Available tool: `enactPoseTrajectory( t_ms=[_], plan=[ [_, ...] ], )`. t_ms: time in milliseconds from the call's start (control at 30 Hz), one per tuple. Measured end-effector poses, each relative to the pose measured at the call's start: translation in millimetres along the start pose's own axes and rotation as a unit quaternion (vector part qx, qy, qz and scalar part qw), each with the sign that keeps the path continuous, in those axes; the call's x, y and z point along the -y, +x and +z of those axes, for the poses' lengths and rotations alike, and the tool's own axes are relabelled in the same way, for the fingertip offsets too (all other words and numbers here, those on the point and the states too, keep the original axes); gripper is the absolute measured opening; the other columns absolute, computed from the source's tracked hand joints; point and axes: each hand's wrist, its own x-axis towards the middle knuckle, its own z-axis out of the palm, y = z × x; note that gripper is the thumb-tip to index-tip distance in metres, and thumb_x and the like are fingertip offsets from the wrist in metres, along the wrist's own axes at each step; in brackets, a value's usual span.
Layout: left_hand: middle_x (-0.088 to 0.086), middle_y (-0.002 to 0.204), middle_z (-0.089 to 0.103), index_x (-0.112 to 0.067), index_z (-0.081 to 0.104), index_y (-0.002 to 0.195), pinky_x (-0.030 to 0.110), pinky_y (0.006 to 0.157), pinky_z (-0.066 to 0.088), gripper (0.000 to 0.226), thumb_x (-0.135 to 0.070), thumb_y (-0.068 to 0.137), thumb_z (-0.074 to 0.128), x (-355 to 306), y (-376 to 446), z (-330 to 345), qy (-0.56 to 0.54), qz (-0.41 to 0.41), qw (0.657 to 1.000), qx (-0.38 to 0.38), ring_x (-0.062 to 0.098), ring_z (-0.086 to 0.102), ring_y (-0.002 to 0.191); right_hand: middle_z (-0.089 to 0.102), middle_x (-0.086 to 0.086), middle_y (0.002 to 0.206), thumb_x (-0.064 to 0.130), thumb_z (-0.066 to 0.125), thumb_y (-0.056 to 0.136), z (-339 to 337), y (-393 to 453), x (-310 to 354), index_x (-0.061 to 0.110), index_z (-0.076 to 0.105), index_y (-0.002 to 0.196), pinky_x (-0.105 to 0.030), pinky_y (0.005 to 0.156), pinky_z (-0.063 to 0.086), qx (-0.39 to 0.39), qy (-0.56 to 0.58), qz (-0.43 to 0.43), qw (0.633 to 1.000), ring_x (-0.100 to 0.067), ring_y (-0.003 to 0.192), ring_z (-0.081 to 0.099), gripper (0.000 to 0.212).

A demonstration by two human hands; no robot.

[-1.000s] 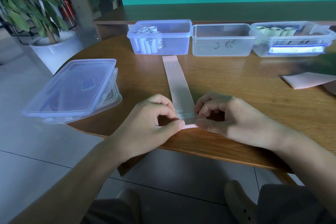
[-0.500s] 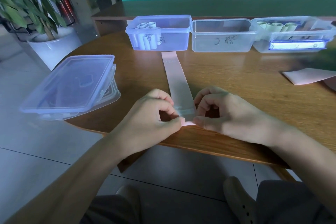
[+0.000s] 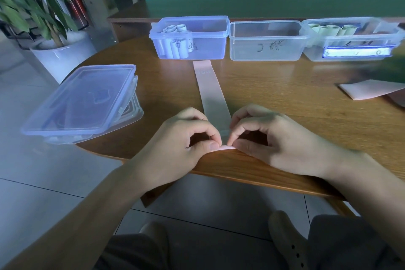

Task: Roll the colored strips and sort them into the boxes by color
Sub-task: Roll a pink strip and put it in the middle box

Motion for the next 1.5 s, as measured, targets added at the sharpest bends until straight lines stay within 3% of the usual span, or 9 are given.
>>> enactPoseTrajectory(
  t_ms=[267, 433, 633, 867, 933, 1100, 1200, 1300, 1500],
  plan=[
    [-0.017, 0.097, 0.060, -0.032, 0.077, 0.082, 0.006, 0.072, 0.038, 0.006, -0.037, 0.080, 0.078, -3.1, -1.7, 0.6, 0.004, -0.007, 0.999, -0.038, 0.004, 0.059, 0.094, 0.058, 0.015, 0.109, 0.039, 0.074, 0.088, 3.8, 1.7, -1.6, 0.031, 0.074, 0.089, -0.026, 0.087, 0.049, -0.015, -0.008, -0.005, 1.000, -0.009, 0.102, 0.062, 0.008],
    [-0.016, 0.099, 0.057, -0.028, 0.074, 0.084, 0.008, 0.072, 0.041, 0.011, -0.039, 0.084, 0.072, -1.8, -0.9, 3.1, 0.031, -0.004, 0.998, -0.052, 0.003, 0.057, 0.093, 0.059, 0.011, 0.101, 0.034, 0.073, 0.091, 7.8, 2.4, -1.5, 0.025, 0.072, 0.085, -0.022, 0.080, 0.048, -0.053, -0.022, -0.017, 0.998, -0.012, 0.093, 0.063, 0.011],
    [-0.015, 0.103, 0.051, -0.025, 0.073, 0.087, 0.003, 0.075, 0.037, 0.018, -0.042, 0.089, 0.066, -4.1, 2.2, 5.3, 0.057, -0.026, 0.997, -0.043, 0.000, 0.053, 0.097, 0.060, 0.008, 0.097, 0.033, 0.077, 0.087, 6.7, 6.1, -0.4, 0.020, 0.068, 0.079, -0.008, 0.074, 0.039, -0.074, -0.021, 0.042, 0.996, -0.009, 0.087, 0.059, 0.019],
    [-0.014, 0.105, 0.052, -0.025, 0.071, 0.084, 0.002, 0.075, 0.035, 0.011, -0.036, 0.087, 0.071, -1.4, 7.9, 5.3, 0.046, -0.054, 0.996, -0.054, 0.002, 0.054, 0.097, 0.059, 0.012, 0.097, 0.042, 0.080, 0.082, 3.7, 11.2, -1.0, 0.024, 0.065, 0.071, -0.010, 0.069, 0.041, -0.077, -0.005, 0.105, 0.991, -0.004, 0.085, 0.057, 0.026],
    [-0.015, 0.104, 0.054, -0.028, 0.070, 0.086, 0.004, 0.076, 0.036, 0.003, -0.028, 0.088, 0.072, -1.2, 8.1, 4.7, 0.023, -0.040, 0.998, -0.049, 0.003, 0.054, 0.098, 0.059, 0.012, 0.095, 0.041, 0.080, 0.082, 3.3, 13.1, -1.2, 0.026, 0.065, 0.075, -0.011, 0.070, 0.041, -0.074, 0.003, 0.110, 0.991, -0.005, 0.084, 0.056, 0.022],
    [-0.015, 0.087, 0.064, -0.025, 0.075, 0.088, 0.011, 0.073, 0.040, 0.012, -0.014, 0.089, 0.071, -2.4, 5.7, 6.1, 0.008, 0.038, 0.998, -0.044, 0.008, 0.061, 0.087, 0.061, 0.013, 0.095, 0.032, 0.077, 0.088, 5.7, 13.4, -0.8, 0.032, 0.069, 0.088, -0.011, 0.073, 0.038, -0.057, 0.025, 0.085, 0.994, -0.006, 0.087, 0.056, 0.008],
    [-0.016, 0.089, 0.067, -0.025, 0.076, 0.091, 0.018, 0.078, 0.046, 0.010, -0.017, 0.092, 0.070, -0.7, 5.0, 6.7, 0.044, 0.065, 0.996, -0.049, 0.005, 0.062, 0.089, 0.062, 0.015, 0.098, 0.026, 0.074, 0.091, 8.2, 12.0, -2.6, 0.033, 0.071, 0.091, -0.012, 0.078, 0.040, -0.050, 0.032, 0.062, 0.996, -0.008, 0.092, 0.058, 0.008],
    [-0.018, 0.087, 0.065, -0.027, 0.077, 0.093, 0.009, 0.075, 0.042, 0.005, -0.027, 0.089, 0.073, -2.9, 1.5, 5.4, 0.063, 0.067, 0.994, -0.052, -0.001, 0.059, 0.086, 0.063, 0.014, 0.098, 0.023, 0.072, 0.093, 11.0, 10.5, -5.1, 0.031, 0.072, 0.092, -0.013, 0.081, 0.040, -0.058, 0.011, 0.031, 0.998, -0.006, 0.094, 0.059, 0.008],
    [-0.020, 0.088, 0.063, -0.030, 0.076, 0.092, 0.007, 0.075, 0.041, 0.011, -0.036, 0.090, 0.067, -4.9, 2.8, 5.8, 0.062, 0.051, 0.995, -0.052, 0.000, 0.059, 0.086, 0.056, 0.015, 0.106, 0.035, 0.059, 0.100, 12.7, 4.9, -9.0, 0.032, 0.070, 0.105, -0.026, 0.087, 0.049, -0.055, -0.060, -0.021, 0.996, -0.004, 0.099, 0.059, 0.012]
  ],
)
